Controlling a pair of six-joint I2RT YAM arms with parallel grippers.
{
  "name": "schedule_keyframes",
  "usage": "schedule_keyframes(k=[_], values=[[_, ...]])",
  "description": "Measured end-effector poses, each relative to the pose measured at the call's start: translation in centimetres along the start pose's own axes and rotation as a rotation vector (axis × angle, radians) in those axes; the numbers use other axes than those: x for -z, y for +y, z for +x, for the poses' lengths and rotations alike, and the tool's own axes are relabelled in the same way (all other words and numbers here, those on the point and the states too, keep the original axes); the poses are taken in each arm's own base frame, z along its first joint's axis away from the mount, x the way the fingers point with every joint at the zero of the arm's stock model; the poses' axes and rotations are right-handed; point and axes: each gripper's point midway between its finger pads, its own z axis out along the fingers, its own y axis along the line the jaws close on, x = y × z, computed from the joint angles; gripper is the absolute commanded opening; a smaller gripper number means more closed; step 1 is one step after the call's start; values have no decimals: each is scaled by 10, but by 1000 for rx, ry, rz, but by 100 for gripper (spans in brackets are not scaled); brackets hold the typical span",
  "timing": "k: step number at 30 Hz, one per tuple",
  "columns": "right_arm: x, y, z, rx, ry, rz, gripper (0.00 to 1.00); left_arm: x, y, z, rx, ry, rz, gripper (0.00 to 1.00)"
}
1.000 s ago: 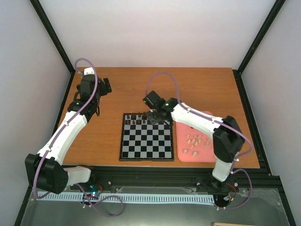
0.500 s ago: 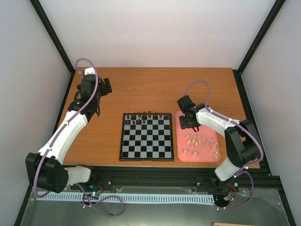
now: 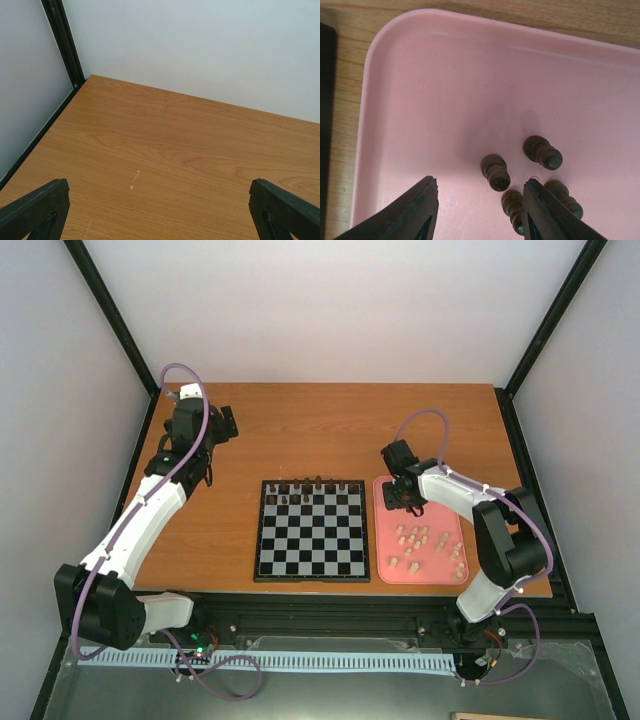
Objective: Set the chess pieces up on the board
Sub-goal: Pick up the chess piece from the storage box.
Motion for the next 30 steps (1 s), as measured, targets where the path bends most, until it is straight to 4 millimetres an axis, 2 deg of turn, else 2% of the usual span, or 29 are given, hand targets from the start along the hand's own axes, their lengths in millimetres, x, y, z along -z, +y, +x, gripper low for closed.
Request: schedule_keyframes(k=[6, 13, 23, 30], values=[[-3, 1, -3, -2, -6, -6, 40, 0, 0, 0, 0, 1, -1, 100], [-15, 0, 4, 0, 31, 4, 39, 0, 0, 0, 0, 1, -1, 100], [-16, -4, 1, -12, 26, 1, 13, 0, 0, 0, 0, 0, -1, 100], [-15, -1, 0, -17, 24, -17, 11, 0, 0, 0, 0, 0, -1, 100]])
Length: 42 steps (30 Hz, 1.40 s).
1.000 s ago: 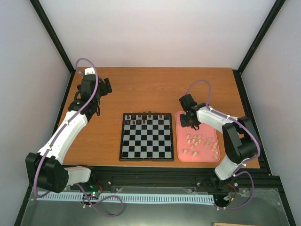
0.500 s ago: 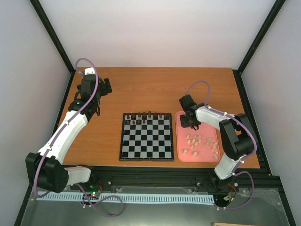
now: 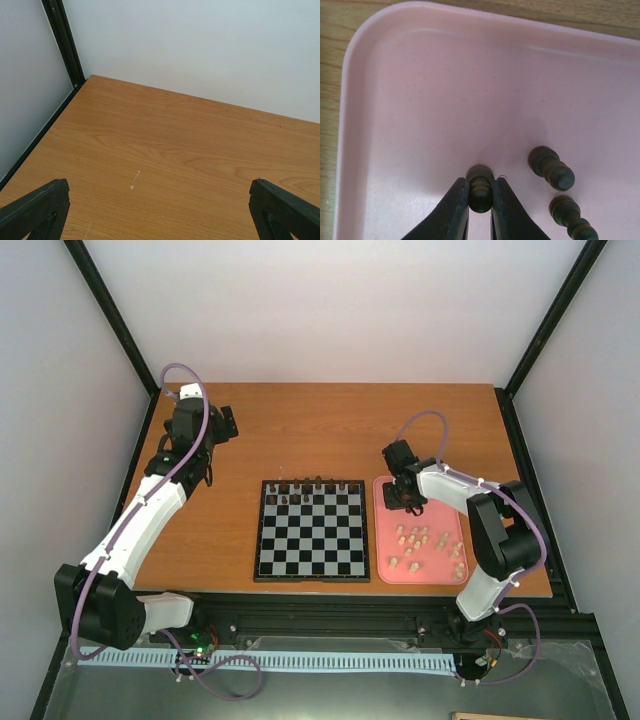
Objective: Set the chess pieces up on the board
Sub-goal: Pick up the chess piece from the storage box, then place the chess piece on the chessboard.
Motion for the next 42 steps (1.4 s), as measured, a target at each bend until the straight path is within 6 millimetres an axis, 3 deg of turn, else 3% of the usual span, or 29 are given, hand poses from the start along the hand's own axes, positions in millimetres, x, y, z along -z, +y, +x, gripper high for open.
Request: schedule_keyframes(k=[5, 8, 11, 14, 17, 21, 25, 42], values=[[10, 3, -3, 1, -12, -13, 11, 0, 0, 0, 0, 1, 0, 100], [31, 13, -16, 20, -54, -27, 11, 0, 0, 1, -1, 2, -1, 100], [55, 44, -32, 78, -115, -65, 11, -1, 0, 1, -1, 2, -1, 100], [81, 90, -44, 161, -171, -124, 11, -1, 0, 1, -1, 2, -1, 100], [93, 129, -48, 229, -194, -168, 11, -1, 0, 1, -1, 2, -1, 100], [82, 166, -44, 298, -159, -189, 10, -1, 0, 1, -1, 2, -2, 100], [67, 184, -36, 342, -107, -189, 10, -1, 0, 1, -1, 1, -2, 100], [43, 212, -29, 414, -34, -221, 10, -1, 1, 0, -1, 1, -5, 100]])
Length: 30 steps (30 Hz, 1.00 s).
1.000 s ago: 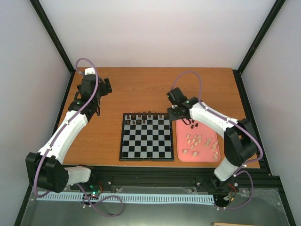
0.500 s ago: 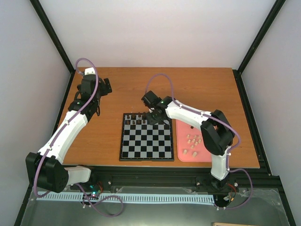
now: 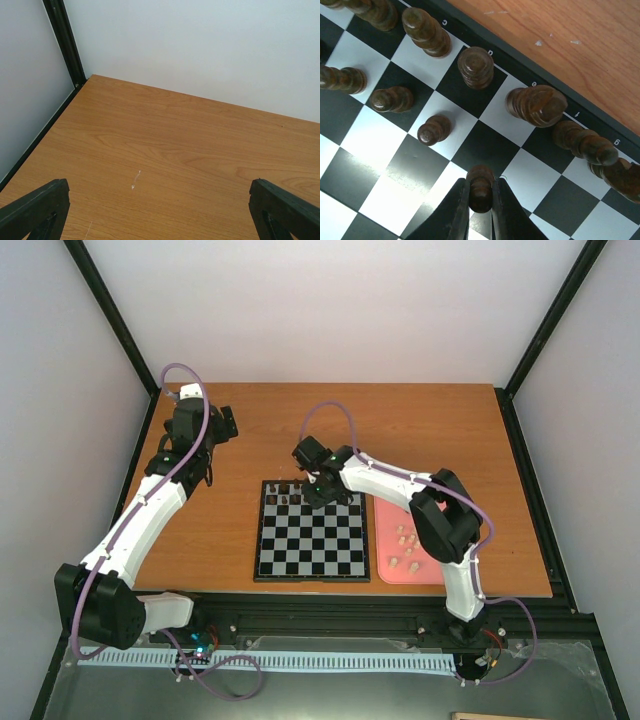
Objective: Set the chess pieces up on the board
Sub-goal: Place the chess piece on the chessboard.
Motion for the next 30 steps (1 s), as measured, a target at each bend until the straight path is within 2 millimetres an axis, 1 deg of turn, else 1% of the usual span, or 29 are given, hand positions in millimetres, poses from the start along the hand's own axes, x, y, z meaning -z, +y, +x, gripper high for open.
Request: schedule_keyframes(k=[7, 12, 24, 30], values=[[-10, 1, -1, 7, 14, 3, 11, 0, 0, 0, 0, 0, 0, 100], [-12, 1, -3, 11, 13, 3, 11, 0, 0, 0, 0, 0, 0, 100], [-21, -2, 0, 15, 30, 8, 11, 0, 0, 0, 0, 0, 0, 100], [-21, -3, -2, 10, 25, 3, 11, -1, 0, 1, -1, 1, -1, 100]])
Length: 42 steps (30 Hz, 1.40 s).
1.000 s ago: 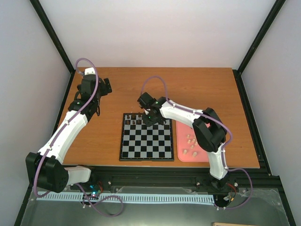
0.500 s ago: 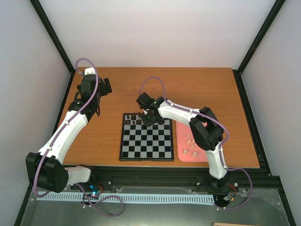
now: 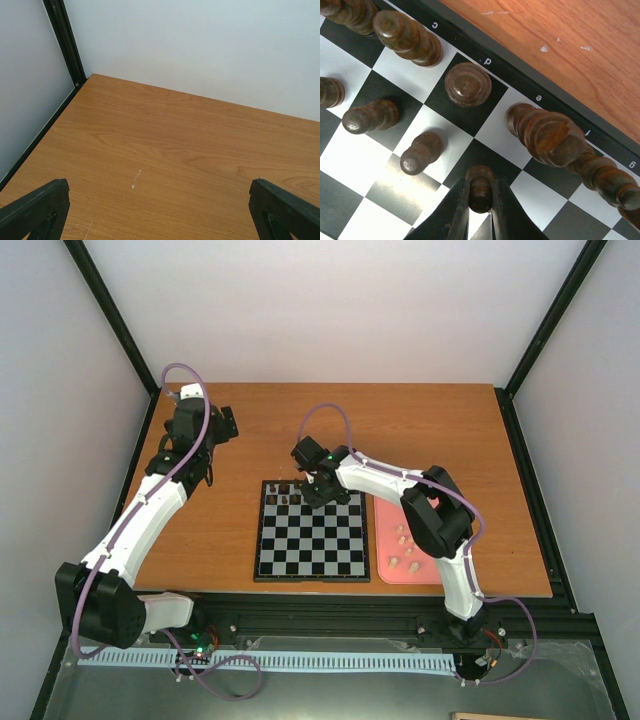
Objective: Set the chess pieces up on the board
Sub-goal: Place the chess piece on the chessboard, then pick up the chess piece from the storage box.
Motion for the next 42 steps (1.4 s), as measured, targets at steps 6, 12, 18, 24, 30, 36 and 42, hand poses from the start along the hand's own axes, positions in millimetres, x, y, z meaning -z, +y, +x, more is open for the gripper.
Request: schedule_keyframes(k=[6, 12, 18, 24, 30, 36, 42], values=[[0, 0, 0, -3, 1, -7, 16, -2, 0, 2, -2, 5, -2, 100], [0, 0, -1, -2, -2, -11, 23, -2, 0, 2, -2, 5, -2, 100], [0, 3, -1, 5, -5, -21, 29, -2, 0, 2, -2, 5, -2, 100], [20, 7, -3, 15, -40, -27, 31, -2, 0, 2, -2, 5, -2, 100], [69, -2, -9, 0, -147, 12, 55, -2, 0, 2, -2, 5, -4, 100], [97, -29, -1, -32, -203, 131, 91, -2, 0, 2, -2, 5, -4, 100], [90, -57, 25, -58, -164, 241, 100, -2, 0, 2, -3, 5, -4, 100]])
